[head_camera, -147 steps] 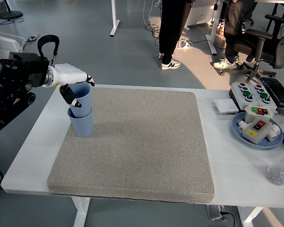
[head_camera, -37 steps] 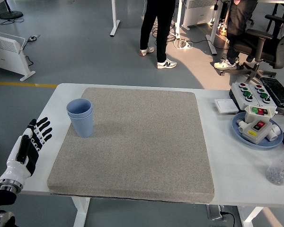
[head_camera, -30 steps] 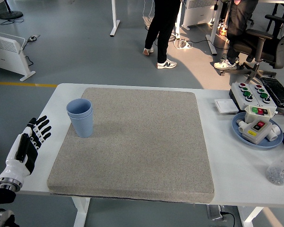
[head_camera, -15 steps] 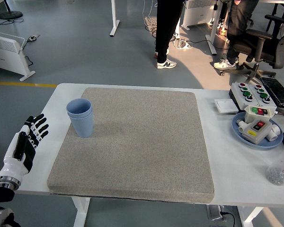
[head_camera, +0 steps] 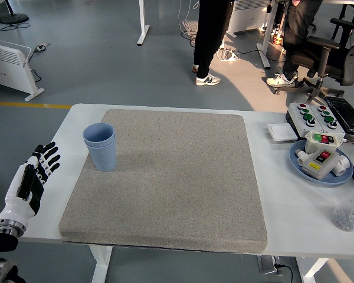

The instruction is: Push cup pick cup insert cup

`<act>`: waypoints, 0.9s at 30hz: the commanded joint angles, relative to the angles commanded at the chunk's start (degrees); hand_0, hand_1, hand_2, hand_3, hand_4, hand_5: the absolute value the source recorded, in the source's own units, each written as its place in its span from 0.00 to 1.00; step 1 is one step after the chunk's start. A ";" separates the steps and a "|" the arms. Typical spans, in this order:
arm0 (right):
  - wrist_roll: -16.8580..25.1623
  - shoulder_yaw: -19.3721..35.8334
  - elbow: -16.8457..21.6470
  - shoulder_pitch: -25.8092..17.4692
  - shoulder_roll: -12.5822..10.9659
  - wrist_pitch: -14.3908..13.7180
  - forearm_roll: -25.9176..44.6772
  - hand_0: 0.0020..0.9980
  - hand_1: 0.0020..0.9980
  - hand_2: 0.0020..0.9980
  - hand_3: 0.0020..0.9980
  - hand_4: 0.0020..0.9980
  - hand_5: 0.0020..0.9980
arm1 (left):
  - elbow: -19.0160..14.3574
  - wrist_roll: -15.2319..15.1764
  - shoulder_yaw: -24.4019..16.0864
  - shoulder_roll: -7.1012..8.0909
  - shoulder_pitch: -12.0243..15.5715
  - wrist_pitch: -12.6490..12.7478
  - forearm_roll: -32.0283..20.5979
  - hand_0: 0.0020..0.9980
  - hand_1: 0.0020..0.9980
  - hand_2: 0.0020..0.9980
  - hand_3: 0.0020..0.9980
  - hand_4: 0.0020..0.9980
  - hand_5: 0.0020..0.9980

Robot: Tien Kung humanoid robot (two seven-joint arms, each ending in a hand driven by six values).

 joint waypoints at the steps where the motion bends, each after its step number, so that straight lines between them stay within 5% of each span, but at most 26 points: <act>1: -0.11 0.14 0.00 0.05 -0.01 -0.03 -0.47 0.53 0.54 0.72 0.78 0.37 0.68 | 0.01 -0.01 0.02 -0.01 -0.03 0.04 0.02 0.90 0.91 0.93 0.87 0.61 1.00; 27: -0.78 -1.09 0.00 0.50 -0.31 -1.66 -9.40 0.53 0.55 0.66 0.68 0.26 0.66 | 0.80 -0.09 0.72 -0.06 0.59 0.66 0.89 0.90 0.91 0.93 0.86 0.62 1.00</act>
